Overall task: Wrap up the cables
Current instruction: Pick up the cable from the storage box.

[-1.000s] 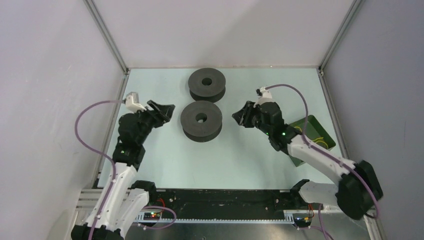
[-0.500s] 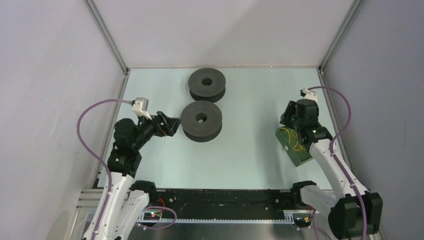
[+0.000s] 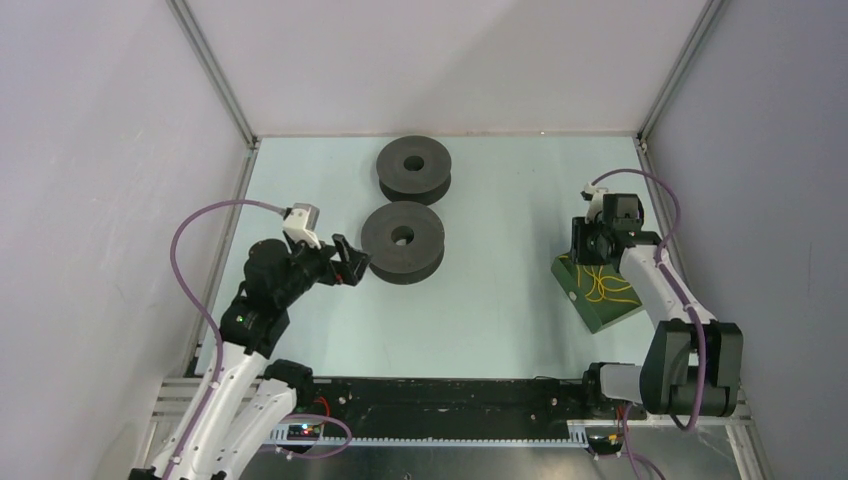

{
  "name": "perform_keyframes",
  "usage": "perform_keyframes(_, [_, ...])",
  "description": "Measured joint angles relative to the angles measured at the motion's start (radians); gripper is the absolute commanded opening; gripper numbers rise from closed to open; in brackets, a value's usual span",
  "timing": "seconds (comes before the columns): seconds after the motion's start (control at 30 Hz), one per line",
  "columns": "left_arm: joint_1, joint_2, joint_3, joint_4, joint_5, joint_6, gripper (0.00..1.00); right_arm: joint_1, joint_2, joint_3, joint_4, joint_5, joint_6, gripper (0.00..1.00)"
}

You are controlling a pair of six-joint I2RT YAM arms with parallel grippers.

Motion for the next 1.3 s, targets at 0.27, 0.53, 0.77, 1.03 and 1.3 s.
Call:
perform_keyframes(0.27, [-0.002, -0.021, 0.0, -0.024, -0.048, 0.018, 1.0, -0.024, 0.073, 0.002, -0.006, -0.089, -0.118, 0.38])
perform_keyframes(0.53, [-0.001, -0.027, 0.0, -0.031, -0.093, 0.023, 1.0, -0.024, 0.132, 0.003, 0.014, -0.071, -0.143, 0.0])
perform_keyframes(0.77, [0.007, -0.027, 0.0, -0.052, -0.15, 0.022, 1.0, 0.092, 0.006, 0.162, -0.108, 0.223, -0.136, 0.0])
perform_keyframes(1.03, [0.013, -0.039, 0.0, -0.063, -0.19, 0.014, 0.98, 0.216, -0.174, 0.537, -0.088, 0.456, -0.144, 0.0])
perform_keyframes(1.3, [0.038, -0.039, 0.009, -0.068, -0.158, 0.0, 0.93, 0.222, -0.211, 0.83, 0.054, 0.295, -0.187, 0.0])
